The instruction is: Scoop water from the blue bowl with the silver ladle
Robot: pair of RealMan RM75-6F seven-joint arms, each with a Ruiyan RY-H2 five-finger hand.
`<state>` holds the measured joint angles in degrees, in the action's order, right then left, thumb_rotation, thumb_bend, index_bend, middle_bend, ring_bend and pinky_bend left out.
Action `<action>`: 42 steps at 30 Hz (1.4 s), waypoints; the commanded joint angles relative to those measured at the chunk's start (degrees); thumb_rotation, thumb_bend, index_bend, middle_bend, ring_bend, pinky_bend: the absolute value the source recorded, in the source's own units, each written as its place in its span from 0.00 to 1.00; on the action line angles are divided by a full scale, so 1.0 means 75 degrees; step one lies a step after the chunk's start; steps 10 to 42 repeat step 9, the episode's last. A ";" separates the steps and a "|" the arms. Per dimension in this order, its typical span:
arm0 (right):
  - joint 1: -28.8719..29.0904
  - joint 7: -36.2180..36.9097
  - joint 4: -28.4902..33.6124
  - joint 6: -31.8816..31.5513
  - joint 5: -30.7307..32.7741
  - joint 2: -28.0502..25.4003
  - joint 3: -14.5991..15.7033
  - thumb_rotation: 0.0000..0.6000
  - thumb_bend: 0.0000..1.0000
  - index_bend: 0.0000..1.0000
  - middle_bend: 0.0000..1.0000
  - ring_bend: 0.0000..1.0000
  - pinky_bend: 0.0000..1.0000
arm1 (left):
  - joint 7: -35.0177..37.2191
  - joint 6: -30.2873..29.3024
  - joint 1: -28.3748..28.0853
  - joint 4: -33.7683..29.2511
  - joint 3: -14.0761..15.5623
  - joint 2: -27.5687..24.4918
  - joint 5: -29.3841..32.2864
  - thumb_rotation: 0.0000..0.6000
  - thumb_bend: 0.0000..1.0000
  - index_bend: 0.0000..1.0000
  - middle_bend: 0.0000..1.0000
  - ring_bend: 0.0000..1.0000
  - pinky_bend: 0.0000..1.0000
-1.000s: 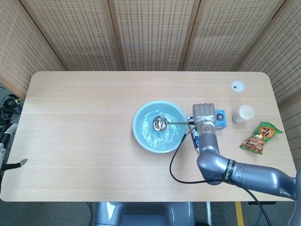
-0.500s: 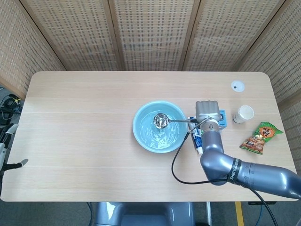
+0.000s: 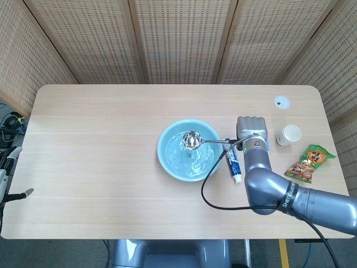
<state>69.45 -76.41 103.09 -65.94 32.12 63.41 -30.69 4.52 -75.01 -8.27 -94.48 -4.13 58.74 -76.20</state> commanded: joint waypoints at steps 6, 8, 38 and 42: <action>0.0067 -0.0131 -0.0063 0.0241 0.0474 -0.0239 -0.0133 1.00 0.84 0.76 1.00 1.00 1.00 | -0.0042 0.0008 -0.0007 0.0002 0.0008 0.0017 0.0005 1.00 0.00 0.00 0.00 0.00 0.00; 0.0085 -0.0143 -0.0066 0.0243 0.0501 -0.0251 -0.0121 1.00 0.84 0.76 1.00 1.00 1.00 | -0.0049 0.0008 -0.0007 0.0001 0.0010 0.0020 0.0006 1.00 0.00 0.00 0.00 0.00 0.00; 0.0098 -0.0143 -0.0068 0.0242 0.0525 -0.0256 -0.0118 1.00 0.84 0.76 1.00 1.00 1.00 | -0.0052 0.0009 -0.0006 0.0002 0.0012 0.0020 0.0007 1.00 0.00 0.00 0.00 0.00 0.00; 0.0098 -0.0143 -0.0068 0.0242 0.0525 -0.0256 -0.0118 1.00 0.84 0.76 1.00 1.00 1.00 | -0.0052 0.0009 -0.0006 0.0002 0.0012 0.0020 0.0007 1.00 0.00 0.00 0.00 0.00 0.00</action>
